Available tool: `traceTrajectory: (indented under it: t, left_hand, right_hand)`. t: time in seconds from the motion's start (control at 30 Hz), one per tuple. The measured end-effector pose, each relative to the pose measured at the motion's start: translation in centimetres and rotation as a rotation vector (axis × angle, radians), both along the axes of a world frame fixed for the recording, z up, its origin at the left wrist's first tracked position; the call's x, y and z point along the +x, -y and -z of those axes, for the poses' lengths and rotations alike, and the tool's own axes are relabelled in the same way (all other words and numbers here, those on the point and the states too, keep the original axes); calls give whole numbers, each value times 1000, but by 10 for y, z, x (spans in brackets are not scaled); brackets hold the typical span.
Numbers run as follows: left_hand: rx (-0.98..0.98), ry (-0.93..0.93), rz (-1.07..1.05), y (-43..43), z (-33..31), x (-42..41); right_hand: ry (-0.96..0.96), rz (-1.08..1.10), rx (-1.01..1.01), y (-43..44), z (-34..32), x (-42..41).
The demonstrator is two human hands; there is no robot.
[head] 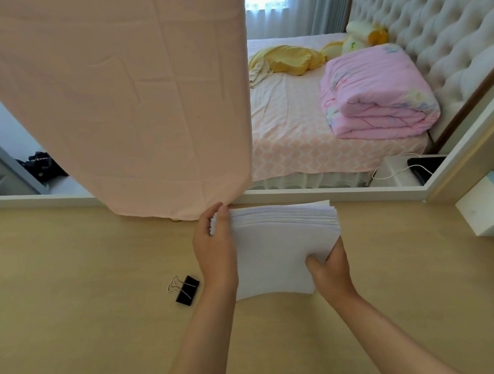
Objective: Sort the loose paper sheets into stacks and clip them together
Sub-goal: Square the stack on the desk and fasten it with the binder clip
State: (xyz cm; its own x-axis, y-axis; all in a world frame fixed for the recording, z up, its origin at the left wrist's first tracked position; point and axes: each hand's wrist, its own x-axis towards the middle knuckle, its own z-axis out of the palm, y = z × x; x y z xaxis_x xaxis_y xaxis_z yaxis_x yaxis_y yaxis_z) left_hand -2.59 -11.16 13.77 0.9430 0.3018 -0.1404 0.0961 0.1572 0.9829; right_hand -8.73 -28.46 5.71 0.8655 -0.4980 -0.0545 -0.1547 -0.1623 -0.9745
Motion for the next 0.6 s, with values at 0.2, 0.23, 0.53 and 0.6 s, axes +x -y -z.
traceTrajectory:
  t: [0.2, 0.23, 0.53, 0.6]
  left_hand:
    - [57, 17, -29, 1, -2, -4]
    - [62, 4, -60, 3, -2, -3]
    - [11, 18, -52, 3, -6, -2]
    - [7, 21, -40, 3, -6, -3]
  right_hand:
    - [46, 42, 47, -8, -7, 0]
    - [51, 31, 38, -7, -7, 0]
    - [180, -1, -11, -2, -18, 2]
    - [177, 12, -20, -6, -17, 0]
